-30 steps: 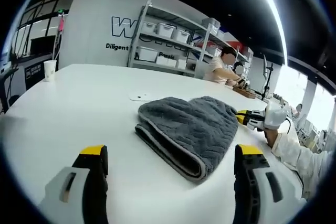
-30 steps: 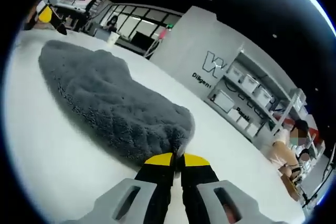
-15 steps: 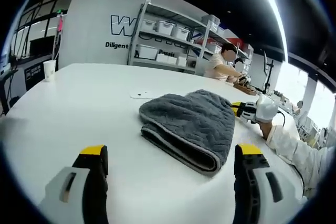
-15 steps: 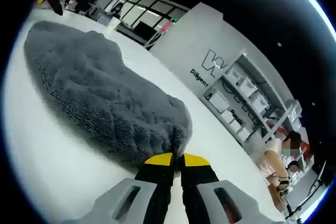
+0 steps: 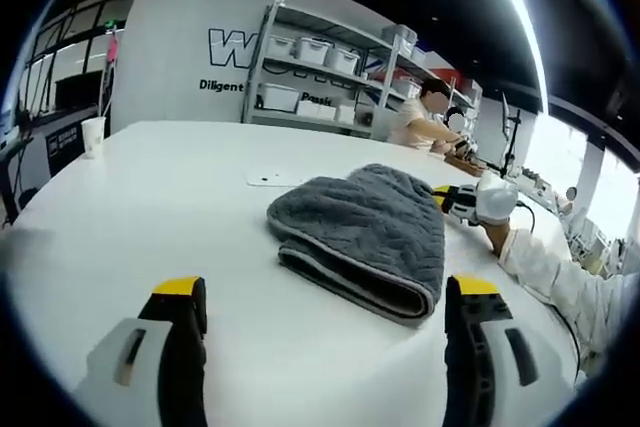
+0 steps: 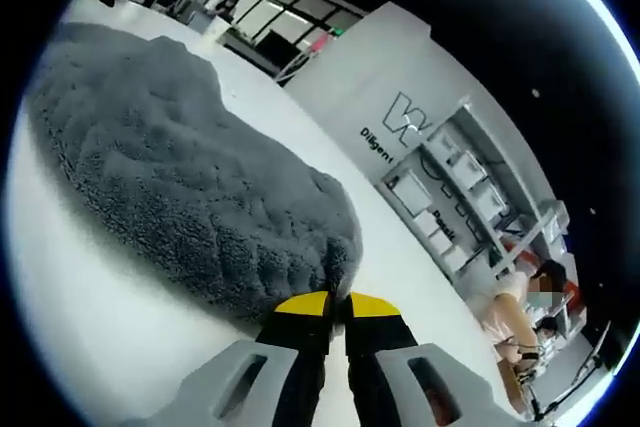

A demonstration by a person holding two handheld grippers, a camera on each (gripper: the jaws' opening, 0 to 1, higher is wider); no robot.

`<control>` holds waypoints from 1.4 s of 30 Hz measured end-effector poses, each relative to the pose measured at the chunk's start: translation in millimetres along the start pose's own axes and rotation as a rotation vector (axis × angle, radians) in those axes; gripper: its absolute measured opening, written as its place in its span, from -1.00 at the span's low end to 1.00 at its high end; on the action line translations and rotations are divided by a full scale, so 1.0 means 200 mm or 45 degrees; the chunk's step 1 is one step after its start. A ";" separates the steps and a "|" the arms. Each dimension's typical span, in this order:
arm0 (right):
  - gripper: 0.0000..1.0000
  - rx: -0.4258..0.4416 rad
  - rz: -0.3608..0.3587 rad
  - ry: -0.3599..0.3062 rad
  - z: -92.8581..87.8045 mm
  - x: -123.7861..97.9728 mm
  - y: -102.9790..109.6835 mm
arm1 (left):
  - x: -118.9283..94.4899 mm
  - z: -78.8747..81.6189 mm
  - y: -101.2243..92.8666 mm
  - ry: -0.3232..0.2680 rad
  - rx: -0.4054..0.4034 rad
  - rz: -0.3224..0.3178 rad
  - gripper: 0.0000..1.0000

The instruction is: Open the folded towel by lifting each exposed corner and separating the folded layers until the towel lies flat within the target outline without major curled edges

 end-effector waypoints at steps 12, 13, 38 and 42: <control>-1.00 -0.052 -0.011 0.016 0.01 0.05 -0.02 | 0.00 -0.01 0.00 0.016 0.010 -0.003 0.95; -1.00 -0.053 -0.012 0.017 0.01 0.06 -0.03 | 0.01 -0.02 0.00 0.023 0.014 -0.002 0.95; -0.04 0.377 -0.194 -0.024 -0.09 -0.05 -0.18 | 0.02 -0.01 0.00 0.000 -0.017 0.001 0.92; 0.15 0.420 -0.205 -0.036 -0.09 -0.09 -0.18 | 0.02 -0.01 0.00 -0.001 -0.019 -0.002 0.92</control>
Point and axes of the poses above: the point that each gripper's makers call its tool centre point, and the gripper's own axes: x roughly forward along the fingers, y roughly to its left, z roughly out of its top, the point moved 3 cm from there along -x, roughly backward along the fingers, and after that the axes turned 10 degrees about z, right-handed, at the moved point
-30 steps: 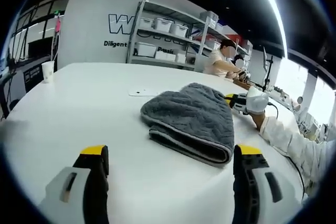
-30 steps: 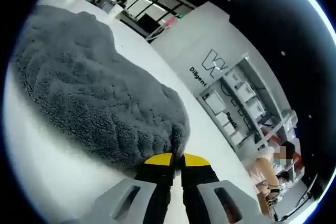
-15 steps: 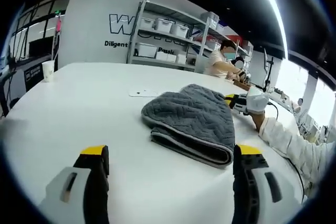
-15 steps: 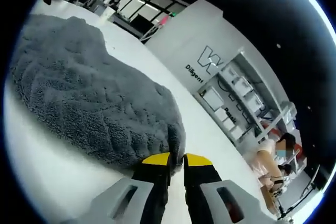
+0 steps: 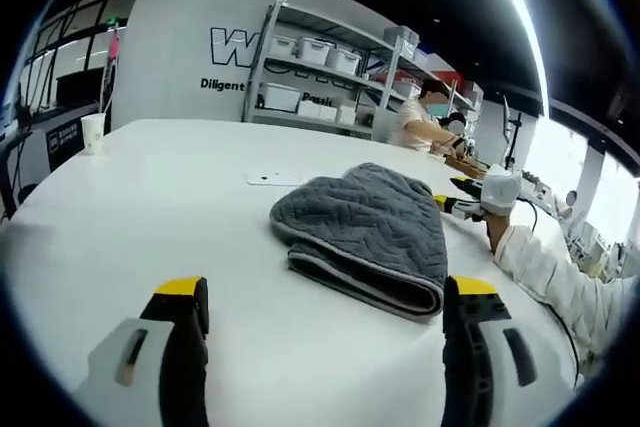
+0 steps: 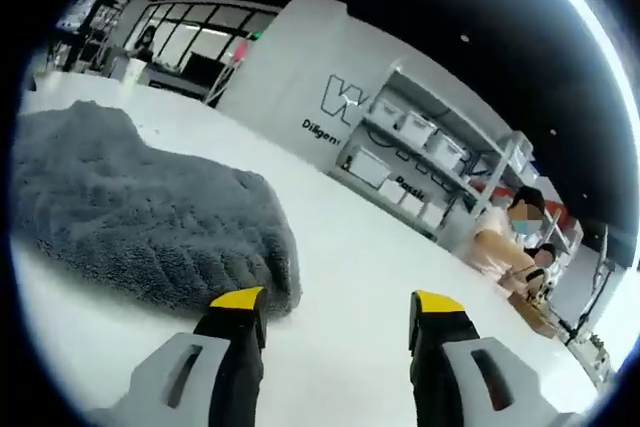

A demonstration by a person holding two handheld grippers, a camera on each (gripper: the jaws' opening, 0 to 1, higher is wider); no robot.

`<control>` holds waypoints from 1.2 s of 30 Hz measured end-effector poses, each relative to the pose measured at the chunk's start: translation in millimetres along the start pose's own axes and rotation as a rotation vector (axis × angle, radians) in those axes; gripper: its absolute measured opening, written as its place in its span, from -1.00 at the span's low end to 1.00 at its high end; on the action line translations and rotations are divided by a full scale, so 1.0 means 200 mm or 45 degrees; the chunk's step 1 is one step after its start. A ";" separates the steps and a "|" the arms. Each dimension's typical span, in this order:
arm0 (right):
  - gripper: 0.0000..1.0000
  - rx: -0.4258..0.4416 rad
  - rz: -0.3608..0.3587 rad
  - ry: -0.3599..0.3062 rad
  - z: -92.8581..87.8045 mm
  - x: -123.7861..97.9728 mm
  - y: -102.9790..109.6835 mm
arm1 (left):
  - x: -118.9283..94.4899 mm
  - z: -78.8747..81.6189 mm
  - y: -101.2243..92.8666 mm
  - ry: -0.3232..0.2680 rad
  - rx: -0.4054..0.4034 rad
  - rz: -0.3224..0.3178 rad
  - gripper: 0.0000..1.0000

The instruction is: Open the folded towel by lifting each exposed corner and separating the folded layers until the towel lies flat within the target outline without major curled edges

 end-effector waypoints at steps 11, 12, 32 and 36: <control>0.62 0.005 -0.027 -0.080 0.06 -0.15 0.06 | 0.00 0.00 -0.01 -0.003 0.000 -0.015 0.91; 0.65 0.004 -0.033 -0.074 0.05 -0.16 0.06 | -0.01 0.00 -0.01 -0.004 0.000 -0.015 0.91; 0.99 0.300 0.215 -0.166 0.01 -0.42 0.20 | -0.01 0.00 -0.02 0.000 0.012 -0.023 0.93; 0.99 0.316 0.275 -0.181 0.03 -0.48 0.26 | -0.01 0.00 -0.02 -0.007 0.018 -0.025 0.94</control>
Point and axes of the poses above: the point that each gripper's makers call its tool centre point, and the gripper's own axes: x roughly forward along the fingers, y roughly to its left, z roughly out of its top, the point moved 3 cm from there along -x, roughly backward along the fingers, and after that the axes turned 10 degrees about z, right-handed, at the moved point
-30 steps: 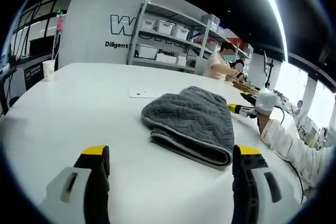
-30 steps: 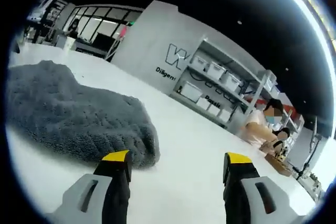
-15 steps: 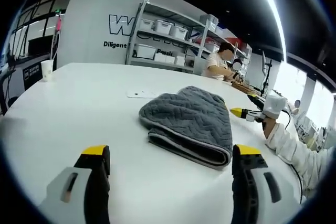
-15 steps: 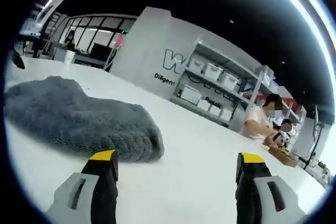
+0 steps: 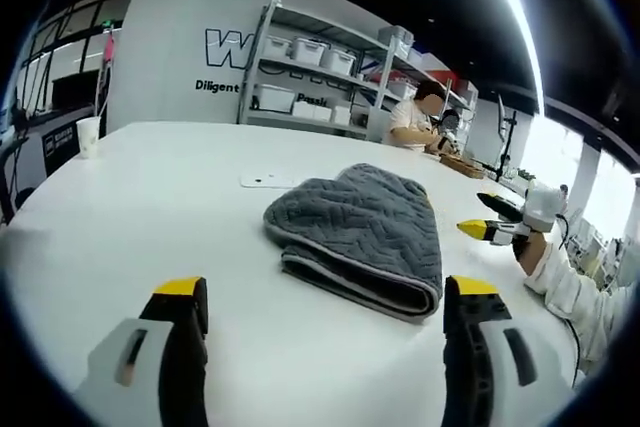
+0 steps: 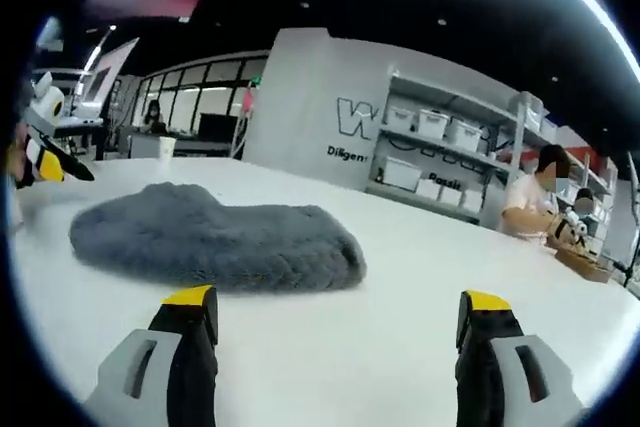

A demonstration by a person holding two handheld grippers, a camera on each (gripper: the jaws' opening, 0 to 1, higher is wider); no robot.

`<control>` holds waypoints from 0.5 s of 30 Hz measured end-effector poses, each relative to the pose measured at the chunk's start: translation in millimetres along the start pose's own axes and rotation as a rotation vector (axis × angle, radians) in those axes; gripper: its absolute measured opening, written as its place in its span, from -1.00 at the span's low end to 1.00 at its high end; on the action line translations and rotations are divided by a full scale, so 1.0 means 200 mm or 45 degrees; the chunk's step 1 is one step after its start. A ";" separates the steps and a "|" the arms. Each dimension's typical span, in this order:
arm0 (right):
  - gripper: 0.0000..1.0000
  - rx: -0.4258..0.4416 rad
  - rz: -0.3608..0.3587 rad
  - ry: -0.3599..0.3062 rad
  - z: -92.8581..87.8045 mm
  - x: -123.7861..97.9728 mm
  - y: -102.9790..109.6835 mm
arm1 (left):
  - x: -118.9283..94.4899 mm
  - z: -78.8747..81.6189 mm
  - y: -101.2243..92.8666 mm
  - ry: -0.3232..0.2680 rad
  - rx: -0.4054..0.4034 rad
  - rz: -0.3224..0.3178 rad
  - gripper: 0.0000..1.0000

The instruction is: Open the folded towel by lifting each exposed corner and separating the folded layers until the towel lies flat within the target outline without major curled edges

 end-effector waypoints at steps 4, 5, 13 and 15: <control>0.99 0.010 0.095 -0.046 0.03 -0.05 0.11 | 0.01 0.01 0.01 -0.010 0.018 0.011 0.93; 0.99 0.011 0.114 -0.040 0.04 -0.06 0.13 | 0.01 0.01 0.01 -0.015 0.023 0.013 0.93; 0.99 -0.052 0.225 -0.062 0.08 -0.13 0.29 | 0.01 0.01 0.00 -0.012 0.048 0.027 0.92; 0.99 -0.067 0.244 -0.050 0.08 -0.14 0.32 | 0.01 0.01 0.01 -0.014 0.051 0.041 0.91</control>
Point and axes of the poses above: the point that each gripper's makers call its tool centre point, and the gripper's own axes: x roughly forward along the fingers, y roughly to its left, z roughly out of its top, the point moved 3 cm from there along -x, roughly backward along the fingers, and after that the axes turned 10 degrees about z, right-handed, at the moved point
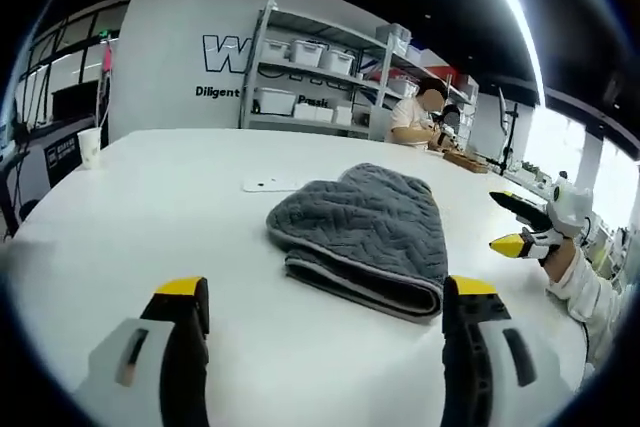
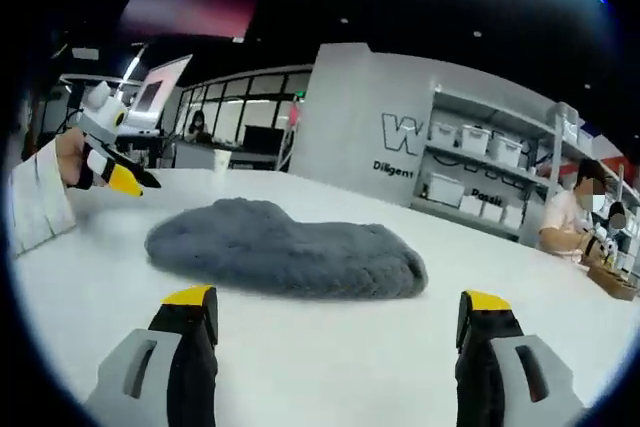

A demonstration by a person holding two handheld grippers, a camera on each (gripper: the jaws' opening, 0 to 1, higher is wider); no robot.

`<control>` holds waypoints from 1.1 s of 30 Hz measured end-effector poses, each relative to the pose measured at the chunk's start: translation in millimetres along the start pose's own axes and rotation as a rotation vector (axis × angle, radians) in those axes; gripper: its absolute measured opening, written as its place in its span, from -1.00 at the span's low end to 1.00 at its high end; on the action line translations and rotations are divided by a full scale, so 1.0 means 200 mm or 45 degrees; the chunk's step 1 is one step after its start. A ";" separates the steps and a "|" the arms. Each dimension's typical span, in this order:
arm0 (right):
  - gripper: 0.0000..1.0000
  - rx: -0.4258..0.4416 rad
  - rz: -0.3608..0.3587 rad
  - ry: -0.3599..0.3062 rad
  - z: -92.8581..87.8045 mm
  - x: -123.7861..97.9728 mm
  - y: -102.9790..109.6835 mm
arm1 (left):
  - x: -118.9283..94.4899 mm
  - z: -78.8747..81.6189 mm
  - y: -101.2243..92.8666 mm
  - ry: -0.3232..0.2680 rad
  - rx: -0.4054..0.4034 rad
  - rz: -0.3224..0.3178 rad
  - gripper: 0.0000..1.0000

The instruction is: Open the folded towel by lifting each exposed corner and separating the folded layers until the towel lies flat within the target outline without major curled edges

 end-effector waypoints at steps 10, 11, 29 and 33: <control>0.99 -0.031 0.093 0.005 0.01 -0.01 0.10 | 0.01 0.01 0.07 -0.019 0.000 0.101 0.85; 0.99 -0.029 0.096 0.007 0.01 -0.01 0.10 | 0.01 0.01 0.08 -0.028 0.006 0.126 0.83; 0.98 -0.053 0.124 0.047 -0.01 0.01 0.12 | 0.08 0.00 0.18 -0.060 0.299 0.376 0.51; 0.98 -0.053 0.129 0.046 -0.01 0.01 0.12 | 0.10 0.01 0.19 -0.104 0.298 0.396 0.40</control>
Point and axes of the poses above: the point that each gripper's makers call its tool centre point, and the gripper's own axes: x roughly forward along the fingers, y roughly to its left, z roughly out of its top, the point moved 3 cm from there along -x, roughly backward along the fingers, and after that the axes turned 10 degrees about z, right-handed, at the moved point
